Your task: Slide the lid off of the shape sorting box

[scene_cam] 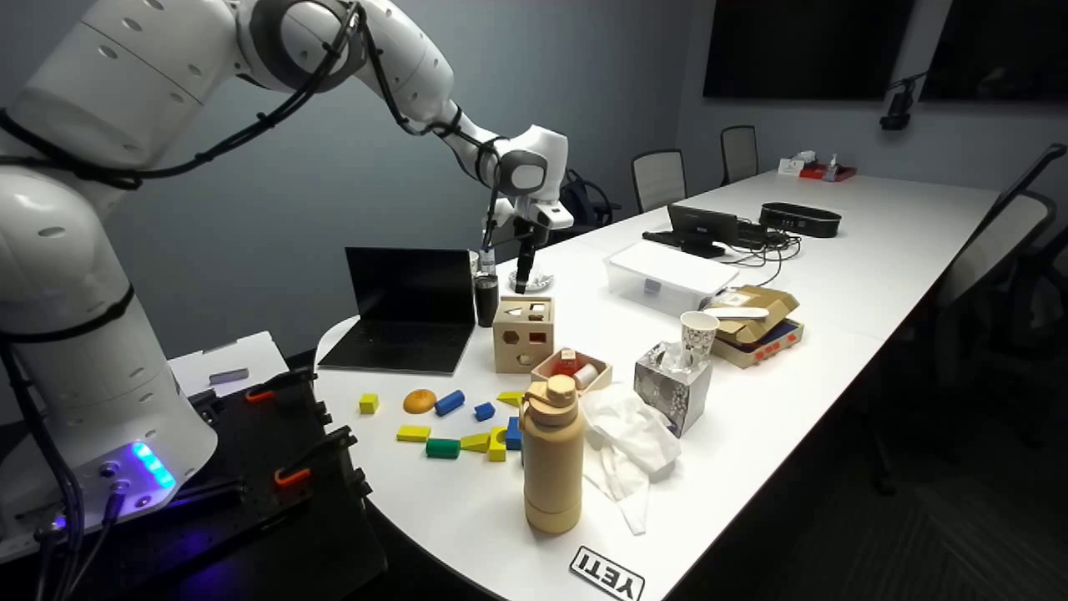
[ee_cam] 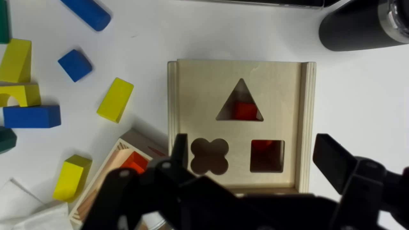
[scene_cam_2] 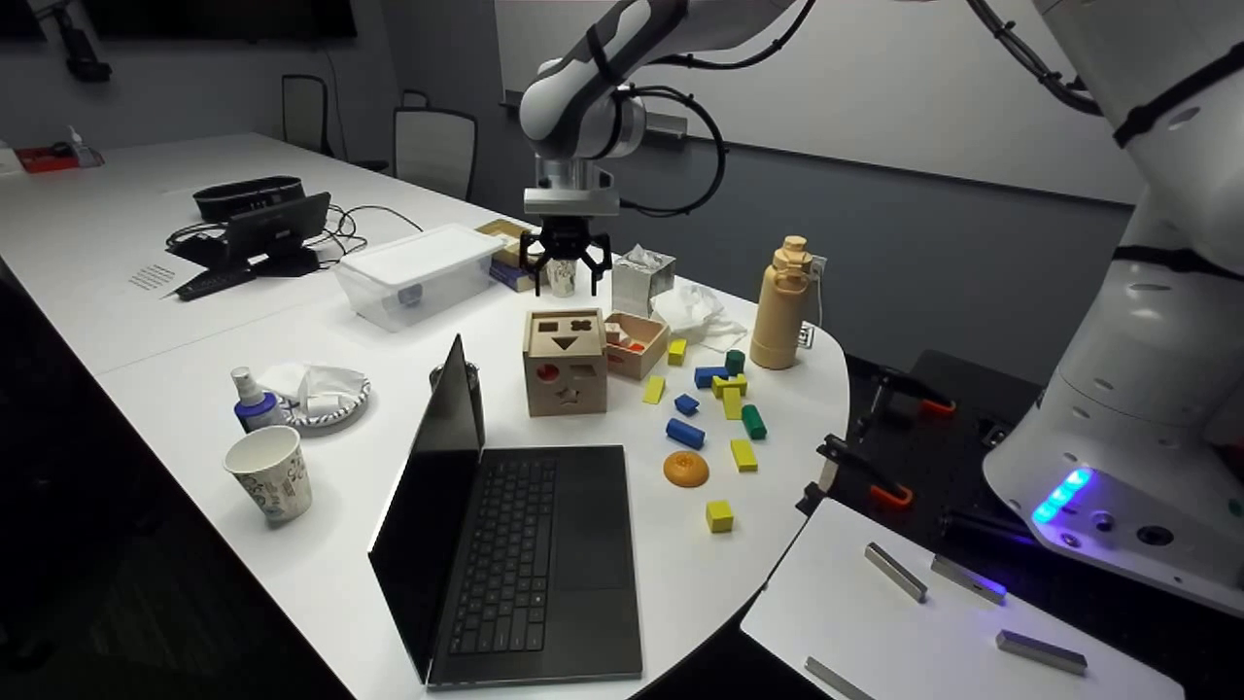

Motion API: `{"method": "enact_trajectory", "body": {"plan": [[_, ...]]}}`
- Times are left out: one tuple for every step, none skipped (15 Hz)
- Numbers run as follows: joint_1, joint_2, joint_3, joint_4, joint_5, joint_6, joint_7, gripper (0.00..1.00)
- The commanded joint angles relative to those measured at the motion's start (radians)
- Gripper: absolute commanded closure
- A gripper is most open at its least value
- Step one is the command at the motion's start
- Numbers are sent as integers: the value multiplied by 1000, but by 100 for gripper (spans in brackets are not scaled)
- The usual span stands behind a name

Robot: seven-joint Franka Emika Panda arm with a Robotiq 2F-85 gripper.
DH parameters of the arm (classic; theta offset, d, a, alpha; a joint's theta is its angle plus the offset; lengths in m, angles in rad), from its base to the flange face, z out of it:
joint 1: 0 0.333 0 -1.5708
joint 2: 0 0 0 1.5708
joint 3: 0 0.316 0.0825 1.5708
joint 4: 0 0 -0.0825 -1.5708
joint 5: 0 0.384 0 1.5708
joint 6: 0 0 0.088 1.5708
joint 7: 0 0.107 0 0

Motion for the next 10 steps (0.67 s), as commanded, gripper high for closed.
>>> {"method": "enact_trajectory", "body": {"plan": [[33,69,-27,61,10,-5,80,0],[34,84,-27,70,11,-4,93,0],[35,102,-26,84,11,-5,103,0],[37,116,-27,96,9,-7,114,0],[39,129,-31,108,5,-6,126,0],[41,135,-35,115,1,-3,136,0],[41,143,-37,123,0,-1,148,0],[42,148,-42,129,-3,0,158,0],[42,153,-46,136,-4,0,168,0],[44,159,-52,145,-7,-3,174,0]]}}
